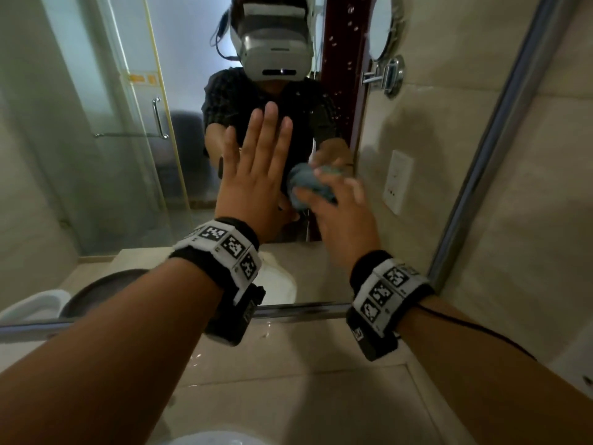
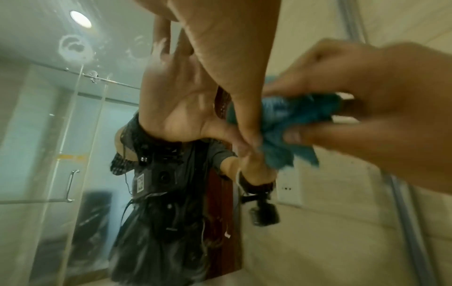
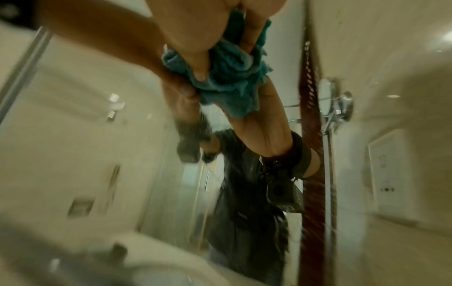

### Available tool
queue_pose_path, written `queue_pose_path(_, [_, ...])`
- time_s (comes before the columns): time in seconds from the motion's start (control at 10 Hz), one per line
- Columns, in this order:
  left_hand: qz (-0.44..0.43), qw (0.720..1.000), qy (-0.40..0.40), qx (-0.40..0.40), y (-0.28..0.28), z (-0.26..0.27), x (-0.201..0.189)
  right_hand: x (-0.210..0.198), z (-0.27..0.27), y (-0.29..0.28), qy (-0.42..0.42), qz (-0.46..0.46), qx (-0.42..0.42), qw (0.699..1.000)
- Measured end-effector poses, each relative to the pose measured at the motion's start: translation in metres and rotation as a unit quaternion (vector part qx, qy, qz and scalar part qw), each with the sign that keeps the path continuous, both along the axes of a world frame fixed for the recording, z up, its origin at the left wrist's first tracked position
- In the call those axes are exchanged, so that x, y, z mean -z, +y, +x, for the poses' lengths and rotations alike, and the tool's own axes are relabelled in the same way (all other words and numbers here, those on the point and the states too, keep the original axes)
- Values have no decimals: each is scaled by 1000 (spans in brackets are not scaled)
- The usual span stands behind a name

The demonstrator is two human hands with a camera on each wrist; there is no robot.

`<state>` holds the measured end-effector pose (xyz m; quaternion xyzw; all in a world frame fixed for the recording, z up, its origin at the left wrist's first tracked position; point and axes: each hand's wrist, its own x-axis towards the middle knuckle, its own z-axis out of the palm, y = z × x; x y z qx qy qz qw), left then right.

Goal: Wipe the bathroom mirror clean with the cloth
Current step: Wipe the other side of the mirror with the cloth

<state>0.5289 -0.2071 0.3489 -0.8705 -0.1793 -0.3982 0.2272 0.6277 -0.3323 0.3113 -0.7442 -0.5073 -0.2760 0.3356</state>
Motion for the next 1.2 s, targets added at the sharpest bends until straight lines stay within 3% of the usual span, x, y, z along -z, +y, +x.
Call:
queue_pose_path(0.1, [-4,1000,-7,-5,5,4,4,32,0,-16,4,-80,-46,996])
queue_pose_path(0.3, [-2,1000,8,-16,5,1,2,-48,5,-13,-61,82,16,995])
queue_pose_path(0.4, [1,999,9,-32,6,1,3,-65,8,-4,-51,140,45,988])
queue_pose_path(0.5, [2,1000,-6,-18,7,3,4,-17,-7,-5,-48,-10,24,999])
queue_pose_path(0.6, [-5,1000,-21,0,5,3,5,12,-11,-22,-61,-83,-17,995])
queue_pose_path(0.7, [-18,1000,16,-13,2,1,1,-20,16,-36,-63,26,52,996])
queue_pose_path(0.8, [-28,998,34,-34,1,1,0,-44,27,-35,-6,152,126,980])
queue_pose_path(0.9, [-26,999,20,-29,1,2,1,-19,3,-20,3,58,79,995])
queue_pose_path(1.0, [-9,1000,-9,-13,4,4,3,3,2,-28,-69,-43,29,996])
queue_pose_path(1.1, [-20,999,17,-31,3,5,4,-19,32,-50,33,108,139,984])
queue_pose_path(1.2, [-18,999,24,-40,2,4,3,-29,38,-49,87,220,194,952])
